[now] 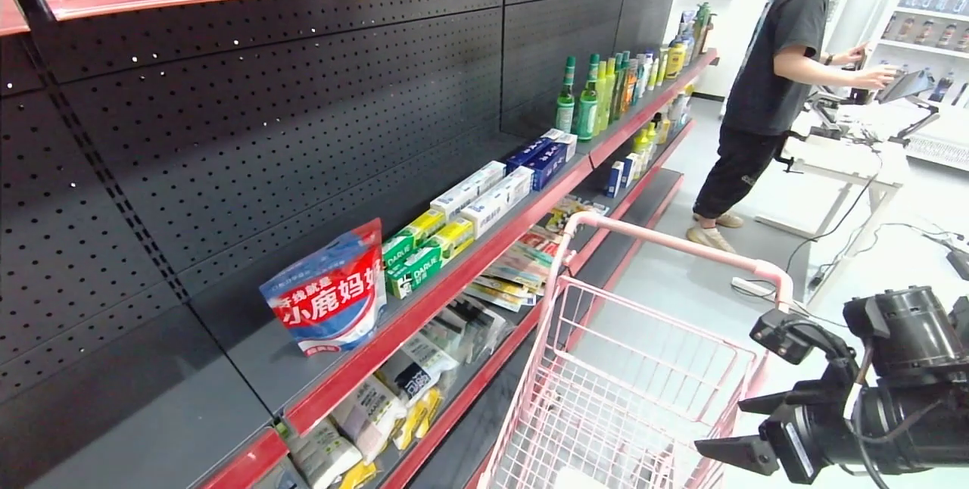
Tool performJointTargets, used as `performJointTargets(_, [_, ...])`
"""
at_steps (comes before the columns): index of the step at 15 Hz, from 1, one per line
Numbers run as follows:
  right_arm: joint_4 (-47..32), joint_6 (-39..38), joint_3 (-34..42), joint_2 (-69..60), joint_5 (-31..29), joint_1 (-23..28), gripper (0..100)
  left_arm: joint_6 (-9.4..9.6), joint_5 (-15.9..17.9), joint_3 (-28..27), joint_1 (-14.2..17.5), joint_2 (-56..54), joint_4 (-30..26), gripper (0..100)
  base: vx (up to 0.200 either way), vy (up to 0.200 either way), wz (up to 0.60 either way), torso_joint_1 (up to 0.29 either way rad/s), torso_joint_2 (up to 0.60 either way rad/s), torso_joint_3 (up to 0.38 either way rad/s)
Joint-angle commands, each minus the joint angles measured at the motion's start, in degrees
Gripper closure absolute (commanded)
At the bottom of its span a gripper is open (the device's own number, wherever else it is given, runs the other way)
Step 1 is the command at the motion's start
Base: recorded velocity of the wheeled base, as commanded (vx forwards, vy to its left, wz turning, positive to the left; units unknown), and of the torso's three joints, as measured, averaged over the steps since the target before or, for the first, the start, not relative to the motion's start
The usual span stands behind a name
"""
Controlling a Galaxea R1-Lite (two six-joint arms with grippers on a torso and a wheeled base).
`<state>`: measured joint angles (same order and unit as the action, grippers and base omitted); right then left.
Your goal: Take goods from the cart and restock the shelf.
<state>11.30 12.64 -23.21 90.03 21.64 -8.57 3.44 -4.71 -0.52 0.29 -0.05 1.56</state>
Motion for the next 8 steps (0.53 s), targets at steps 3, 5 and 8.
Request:
performJointTargets(3, [5.3, 0.0, -0.3, 9.7, 0.0, -3.6, 0, -0.1, 0.0, 0.0, 0.1, 0.0, 0.0, 0, 0.0, 0.0, 0.0, 0.0, 0.0, 0.0])
performJointTargets(5, [5.7, 0.0, -0.5, 12.3, 0.1, -5.1, 0, -0.1, 0.0, 0.0, 0.1, 0.0, 0.0, 0, 0.0, 0.0, 0.0, 0.0, 0.0, 0.0])
performJointTargets(8, [5.8, -0.1, -0.6, 15.2, 0.1, -8.9, 0, -0.01, 0.0, 0.0, 0.1, 0.0, 0.0, 0, 0.0, 0.0, 0.0, -0.077, 0.18, 0.095])
